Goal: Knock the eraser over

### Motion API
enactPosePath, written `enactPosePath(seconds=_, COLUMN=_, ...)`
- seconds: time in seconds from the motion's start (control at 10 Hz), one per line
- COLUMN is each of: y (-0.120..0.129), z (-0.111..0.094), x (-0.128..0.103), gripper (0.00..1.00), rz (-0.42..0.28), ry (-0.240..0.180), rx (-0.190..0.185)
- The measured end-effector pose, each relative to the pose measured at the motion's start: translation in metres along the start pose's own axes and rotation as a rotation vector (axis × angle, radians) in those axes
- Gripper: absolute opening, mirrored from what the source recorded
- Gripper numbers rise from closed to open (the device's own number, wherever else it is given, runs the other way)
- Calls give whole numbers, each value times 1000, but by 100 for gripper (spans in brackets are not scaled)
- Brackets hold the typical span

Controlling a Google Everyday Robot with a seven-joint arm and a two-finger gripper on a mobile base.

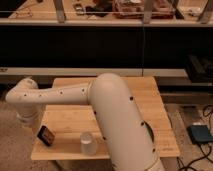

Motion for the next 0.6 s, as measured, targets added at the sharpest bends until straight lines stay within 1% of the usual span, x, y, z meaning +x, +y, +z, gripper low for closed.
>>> enactPosePath(seconds=0.2, y=-3, z=2, x=-13, gripper=7, rz=-6, ry=-27, rx=4)
enactPosePath(seconds=0.4, y=-7, z=2, x=-32, gripper=7, rz=-1, ry=-55, rx=4)
enactPosePath(seconds=0.6, y=-7, z=-4, x=-61, gripper=7, rz=28, ry=-86, rx=-4)
